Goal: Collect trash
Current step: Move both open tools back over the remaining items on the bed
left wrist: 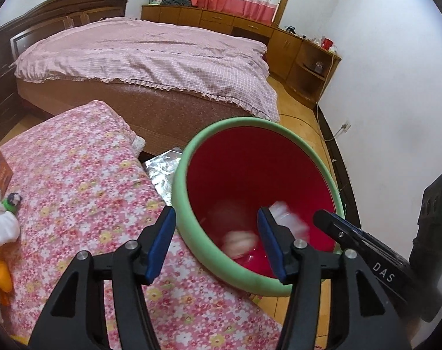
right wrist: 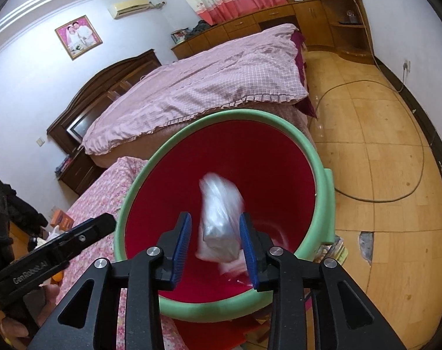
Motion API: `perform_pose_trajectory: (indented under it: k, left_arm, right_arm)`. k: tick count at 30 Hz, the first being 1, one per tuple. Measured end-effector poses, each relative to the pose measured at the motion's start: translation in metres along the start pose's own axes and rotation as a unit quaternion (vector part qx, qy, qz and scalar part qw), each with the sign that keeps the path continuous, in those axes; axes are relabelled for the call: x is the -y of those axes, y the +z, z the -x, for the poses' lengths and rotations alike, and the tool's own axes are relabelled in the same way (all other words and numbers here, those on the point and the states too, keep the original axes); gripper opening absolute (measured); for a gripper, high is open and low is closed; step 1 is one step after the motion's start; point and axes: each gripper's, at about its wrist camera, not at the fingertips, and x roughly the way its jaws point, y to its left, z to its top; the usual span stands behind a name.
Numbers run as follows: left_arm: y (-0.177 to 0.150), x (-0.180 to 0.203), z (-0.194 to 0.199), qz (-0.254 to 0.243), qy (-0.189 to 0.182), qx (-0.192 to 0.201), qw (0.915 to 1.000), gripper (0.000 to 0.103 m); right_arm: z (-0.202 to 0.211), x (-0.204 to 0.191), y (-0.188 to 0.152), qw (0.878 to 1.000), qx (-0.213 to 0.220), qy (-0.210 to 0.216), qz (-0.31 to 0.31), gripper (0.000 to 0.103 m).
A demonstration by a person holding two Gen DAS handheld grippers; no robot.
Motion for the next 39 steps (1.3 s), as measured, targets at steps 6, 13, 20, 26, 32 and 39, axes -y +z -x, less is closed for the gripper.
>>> perform_pose_trajectory:
  k: [6,13,20,26,32,39]
  left_arm:
    - [-0.005,-0.01,0.02,0.016,0.01,0.005,0.9998,0.058]
    - [-0.013,-0.024,0.045,0.028,0.018,0.019,0.9993,0.058]
    - [-0.023,-0.042,0.079,0.047,0.036,0.034,0.9976,0.058]
    - [-0.037,-0.067,0.108,0.072,0.06,0.045,0.9945,0.058]
    - [-0.053,-0.099,0.128,0.102,0.089,0.052,0.9895,0.058]
    - [-0.057,-0.141,0.126,0.132,0.115,0.05,0.9832,0.058]
  right_arm:
    - [0.007,-0.005,-0.001,1.0,0.004,0.011,-0.004,0.043]
    - [0.022,-0.02,-0.004,1.0,0.011,0.016,0.005,0.044]
    - [0.036,-0.038,-0.012,0.999,0.011,0.026,0.014,0.049]
    - [0.047,-0.058,-0.023,0.999,0.006,0.035,0.026,0.049]
    - [0.058,-0.078,-0.037,0.998,0.002,0.046,0.037,0.049]
    - [0.055,-0.095,-0.05,0.997,-0.013,0.054,0.046,0.05]
